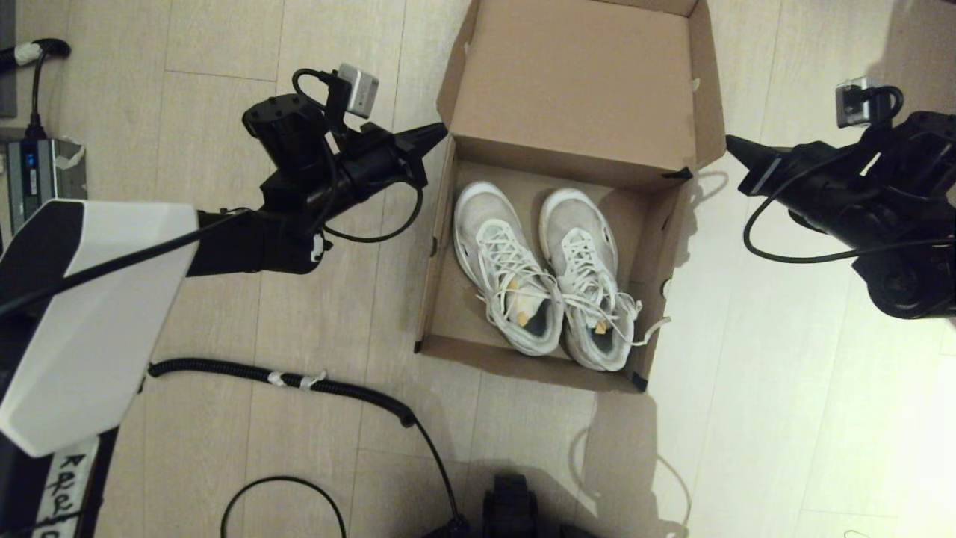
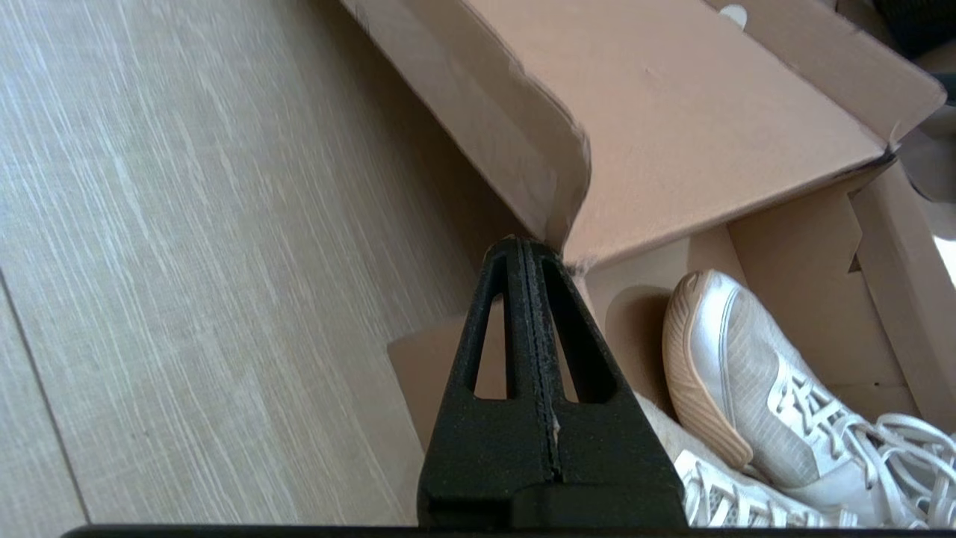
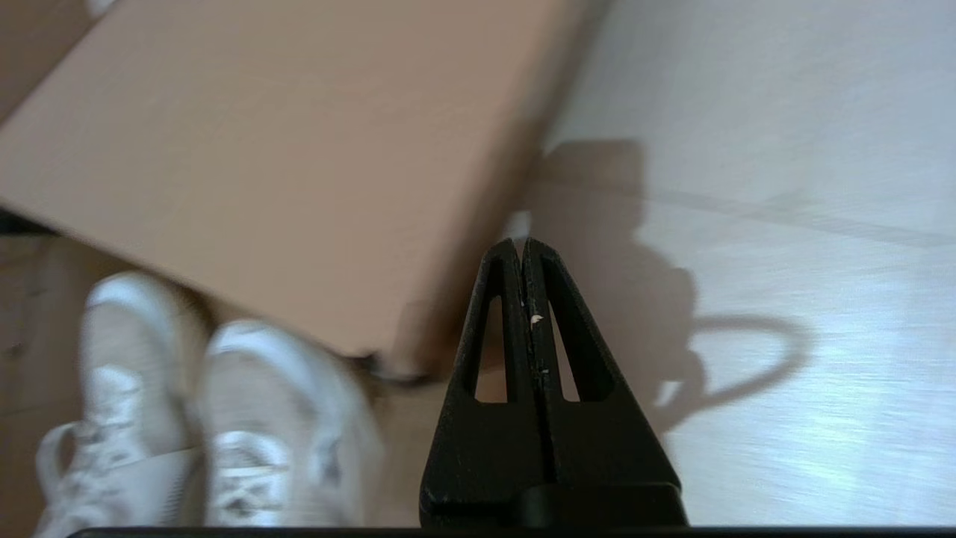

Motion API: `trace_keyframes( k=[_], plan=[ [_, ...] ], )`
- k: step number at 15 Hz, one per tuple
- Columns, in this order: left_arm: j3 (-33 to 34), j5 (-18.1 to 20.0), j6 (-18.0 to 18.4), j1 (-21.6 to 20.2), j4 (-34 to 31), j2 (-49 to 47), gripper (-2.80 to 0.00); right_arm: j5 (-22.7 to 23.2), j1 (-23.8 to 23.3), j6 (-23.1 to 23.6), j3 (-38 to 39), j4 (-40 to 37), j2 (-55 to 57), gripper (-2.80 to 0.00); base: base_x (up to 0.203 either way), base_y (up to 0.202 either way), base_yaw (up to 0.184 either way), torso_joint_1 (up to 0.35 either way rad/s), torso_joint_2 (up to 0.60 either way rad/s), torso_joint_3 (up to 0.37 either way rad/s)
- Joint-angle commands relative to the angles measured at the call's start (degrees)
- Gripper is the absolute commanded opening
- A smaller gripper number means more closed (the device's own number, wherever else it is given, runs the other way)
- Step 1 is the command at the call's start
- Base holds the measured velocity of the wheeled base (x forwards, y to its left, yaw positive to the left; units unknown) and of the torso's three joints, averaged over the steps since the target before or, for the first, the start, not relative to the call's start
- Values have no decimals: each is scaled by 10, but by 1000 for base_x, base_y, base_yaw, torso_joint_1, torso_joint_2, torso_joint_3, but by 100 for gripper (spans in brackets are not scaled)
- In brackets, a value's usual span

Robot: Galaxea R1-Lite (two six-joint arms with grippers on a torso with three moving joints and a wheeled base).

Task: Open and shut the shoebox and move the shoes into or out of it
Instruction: Close the shoe box

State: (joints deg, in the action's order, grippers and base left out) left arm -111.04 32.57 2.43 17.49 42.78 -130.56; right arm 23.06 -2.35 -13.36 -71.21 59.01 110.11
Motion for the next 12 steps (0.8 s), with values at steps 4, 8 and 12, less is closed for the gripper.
trace_keyframes(
  k=[4, 8, 12],
  plan=[
    [0, 2, 0, -2, 4, -11, -280, -1, 32, -3, -31, 4, 55, -280, 0, 0, 0, 0, 0, 0],
    [0, 2, -1, -3, 4, -15, -280, -14, 51, -22, -35, 5, 68, -280, 0, 0, 0, 0, 0, 0],
    [-1, 2, -1, -3, 4, -15, -280, -18, 54, -27, -50, 5, 70, -280, 0, 0, 0, 0, 0, 0]
  ],
)
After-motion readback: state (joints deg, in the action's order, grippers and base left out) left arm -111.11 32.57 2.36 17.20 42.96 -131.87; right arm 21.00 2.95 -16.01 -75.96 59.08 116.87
